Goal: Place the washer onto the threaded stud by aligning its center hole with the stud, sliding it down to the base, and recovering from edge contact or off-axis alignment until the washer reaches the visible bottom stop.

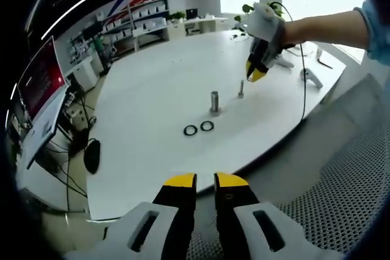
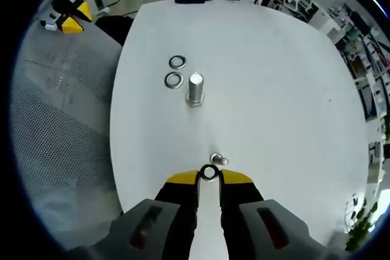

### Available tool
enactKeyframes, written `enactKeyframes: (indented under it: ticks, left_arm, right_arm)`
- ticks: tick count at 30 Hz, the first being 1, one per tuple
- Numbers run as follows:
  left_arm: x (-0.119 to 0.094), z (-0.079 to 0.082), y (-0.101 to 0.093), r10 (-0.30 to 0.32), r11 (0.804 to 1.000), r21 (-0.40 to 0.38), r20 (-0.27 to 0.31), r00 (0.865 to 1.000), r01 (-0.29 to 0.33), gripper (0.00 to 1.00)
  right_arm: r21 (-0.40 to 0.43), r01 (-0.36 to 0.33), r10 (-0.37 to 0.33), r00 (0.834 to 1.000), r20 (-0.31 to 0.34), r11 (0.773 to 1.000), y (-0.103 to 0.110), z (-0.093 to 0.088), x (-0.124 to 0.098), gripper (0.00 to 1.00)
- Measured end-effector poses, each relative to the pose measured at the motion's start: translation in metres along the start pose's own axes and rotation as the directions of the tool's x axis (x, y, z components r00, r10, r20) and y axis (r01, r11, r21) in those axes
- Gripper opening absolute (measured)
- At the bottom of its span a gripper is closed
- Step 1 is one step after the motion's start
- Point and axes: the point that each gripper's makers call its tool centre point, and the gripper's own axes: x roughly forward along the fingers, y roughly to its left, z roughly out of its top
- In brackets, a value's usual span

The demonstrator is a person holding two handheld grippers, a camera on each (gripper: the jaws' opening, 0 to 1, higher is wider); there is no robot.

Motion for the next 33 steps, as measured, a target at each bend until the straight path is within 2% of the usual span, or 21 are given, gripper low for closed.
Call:
enactKeyframes:
  ticks: [10,33]
  left_arm:
    - [0.000,0.000,0.001,0.003,1.000,-0.004,0.000,1.000,-0.003,0.09]
    - [0.000,0.001,0.002,0.011,1.000,-0.018,0.003,1.000,-0.011,0.09]
  right_arm:
    - [0.006,0.014,-0.014,1.000,0.012,1.000,-0.010,0.005,0.002,0.14]
    - [-0.017,-0.014,0.013,0.999,-0.039,1.000,-0.015,0.002,0.022,0.14]
